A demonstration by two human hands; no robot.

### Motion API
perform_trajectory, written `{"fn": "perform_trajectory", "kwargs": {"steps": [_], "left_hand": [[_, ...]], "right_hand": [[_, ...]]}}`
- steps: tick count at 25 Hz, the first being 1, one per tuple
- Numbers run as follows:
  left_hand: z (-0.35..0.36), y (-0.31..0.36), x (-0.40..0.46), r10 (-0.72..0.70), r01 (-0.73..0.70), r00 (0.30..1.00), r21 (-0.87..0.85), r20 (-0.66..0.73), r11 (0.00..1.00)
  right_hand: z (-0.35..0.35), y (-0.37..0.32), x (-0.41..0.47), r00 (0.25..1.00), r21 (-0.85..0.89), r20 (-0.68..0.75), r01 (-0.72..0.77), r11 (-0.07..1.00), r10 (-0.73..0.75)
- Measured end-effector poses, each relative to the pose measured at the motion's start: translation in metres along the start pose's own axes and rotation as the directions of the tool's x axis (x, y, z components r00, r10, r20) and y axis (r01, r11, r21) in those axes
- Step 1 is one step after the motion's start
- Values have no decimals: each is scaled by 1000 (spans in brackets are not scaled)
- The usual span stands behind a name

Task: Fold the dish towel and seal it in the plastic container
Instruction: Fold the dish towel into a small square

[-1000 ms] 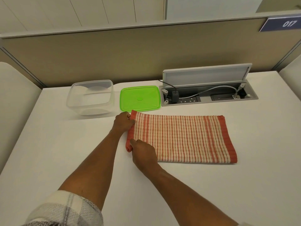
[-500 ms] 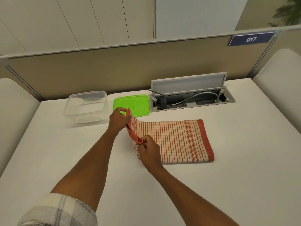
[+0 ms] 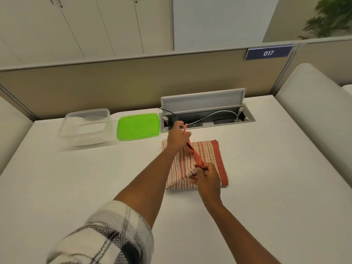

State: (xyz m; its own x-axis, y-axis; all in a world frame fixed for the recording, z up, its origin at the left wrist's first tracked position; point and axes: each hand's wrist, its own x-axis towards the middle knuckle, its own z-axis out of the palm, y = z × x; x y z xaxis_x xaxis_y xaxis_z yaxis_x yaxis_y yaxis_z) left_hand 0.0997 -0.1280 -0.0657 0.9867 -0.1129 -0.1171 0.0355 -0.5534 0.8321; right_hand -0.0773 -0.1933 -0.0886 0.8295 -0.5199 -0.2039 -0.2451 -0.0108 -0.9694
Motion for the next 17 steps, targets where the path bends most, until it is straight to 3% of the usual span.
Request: {"fn": "perform_trajectory", "kwargs": {"steps": [7, 17], "left_hand": [[79, 23, -1, -21, 17, 993, 38, 118, 999], [127, 10, -10, -126, 112, 981, 97, 148, 989]], "right_hand": [[-52, 26, 18, 991, -4, -53, -126, 992, 126], [-83, 63, 29, 928, -27, -107, -362, 932, 357]]}}
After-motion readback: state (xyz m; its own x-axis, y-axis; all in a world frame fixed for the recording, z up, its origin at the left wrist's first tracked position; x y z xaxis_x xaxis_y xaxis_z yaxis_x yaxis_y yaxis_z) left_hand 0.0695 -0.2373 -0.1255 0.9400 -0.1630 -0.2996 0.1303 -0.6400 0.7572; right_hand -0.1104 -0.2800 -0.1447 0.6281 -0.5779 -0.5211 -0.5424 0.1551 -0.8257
